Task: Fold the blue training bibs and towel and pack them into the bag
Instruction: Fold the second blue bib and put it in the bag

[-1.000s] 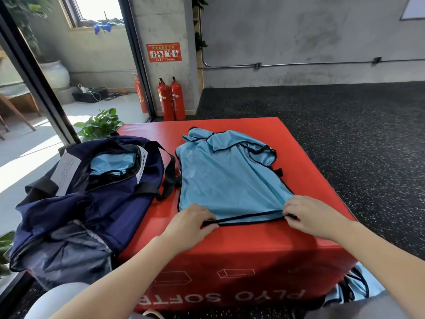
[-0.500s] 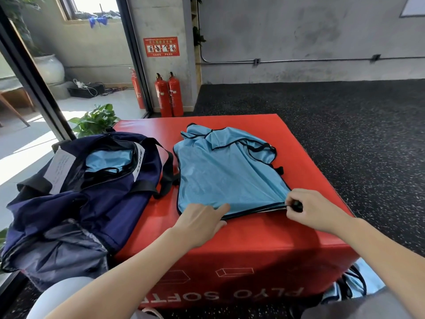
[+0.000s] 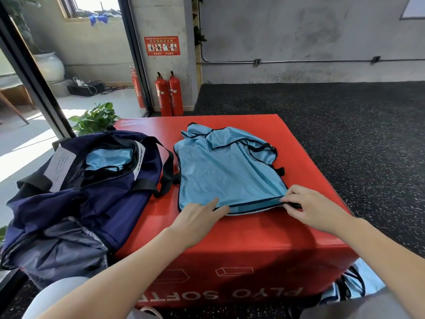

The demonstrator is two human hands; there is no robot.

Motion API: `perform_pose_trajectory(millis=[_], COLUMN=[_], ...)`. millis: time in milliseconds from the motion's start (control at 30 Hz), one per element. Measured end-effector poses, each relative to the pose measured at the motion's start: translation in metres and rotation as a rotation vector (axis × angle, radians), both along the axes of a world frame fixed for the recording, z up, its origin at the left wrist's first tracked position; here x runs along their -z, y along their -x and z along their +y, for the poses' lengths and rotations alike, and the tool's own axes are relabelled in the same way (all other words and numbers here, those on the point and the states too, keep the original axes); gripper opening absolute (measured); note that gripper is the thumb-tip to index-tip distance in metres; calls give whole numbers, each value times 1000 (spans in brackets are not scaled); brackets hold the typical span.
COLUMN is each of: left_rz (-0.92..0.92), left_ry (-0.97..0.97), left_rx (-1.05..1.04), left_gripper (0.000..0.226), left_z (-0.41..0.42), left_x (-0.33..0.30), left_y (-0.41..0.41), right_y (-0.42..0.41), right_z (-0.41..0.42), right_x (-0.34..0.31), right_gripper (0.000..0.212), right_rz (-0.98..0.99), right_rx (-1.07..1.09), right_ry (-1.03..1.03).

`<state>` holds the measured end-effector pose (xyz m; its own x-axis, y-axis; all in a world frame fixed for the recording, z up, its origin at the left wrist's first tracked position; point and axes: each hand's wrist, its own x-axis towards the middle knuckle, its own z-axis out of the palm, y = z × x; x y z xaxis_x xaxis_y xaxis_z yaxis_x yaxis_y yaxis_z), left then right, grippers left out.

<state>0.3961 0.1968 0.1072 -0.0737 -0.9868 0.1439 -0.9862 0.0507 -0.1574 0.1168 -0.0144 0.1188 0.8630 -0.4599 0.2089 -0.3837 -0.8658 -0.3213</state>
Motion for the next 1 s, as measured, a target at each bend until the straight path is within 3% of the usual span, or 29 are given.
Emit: perform_pose_trajectory(millis=[100, 233, 533, 633, 733, 833, 1000], left_rz=[-77, 93, 293, 402, 487, 526, 549], left_ry=[52, 147, 359, 379, 366, 369, 533], left_rx=[49, 3, -199, -315, -339, -310, -360], left_gripper=[45, 17, 21, 23, 20, 19, 15], left_z=[1, -1, 6, 12, 13, 12, 5], left_x=[8, 24, 2, -11, -31, -62, -138], left_y=[-5, -7, -43, -52, -55, -56, -62], right_y=[-1, 1, 4, 2, -1, -2, -8], right_z=[1, -2, -20, -16, -14, -13, -9], right_x=[-2, -1, 11, 1, -13, -29, -93], right_gripper=[17, 12, 23, 9, 14, 18, 23], right_rz=[-29, -3, 27, 7, -31, -189, -341], right_rx=[2, -7, -80, -77, 14, 128, 235], right_ry=[0, 83, 276, 337, 245, 146, 130])
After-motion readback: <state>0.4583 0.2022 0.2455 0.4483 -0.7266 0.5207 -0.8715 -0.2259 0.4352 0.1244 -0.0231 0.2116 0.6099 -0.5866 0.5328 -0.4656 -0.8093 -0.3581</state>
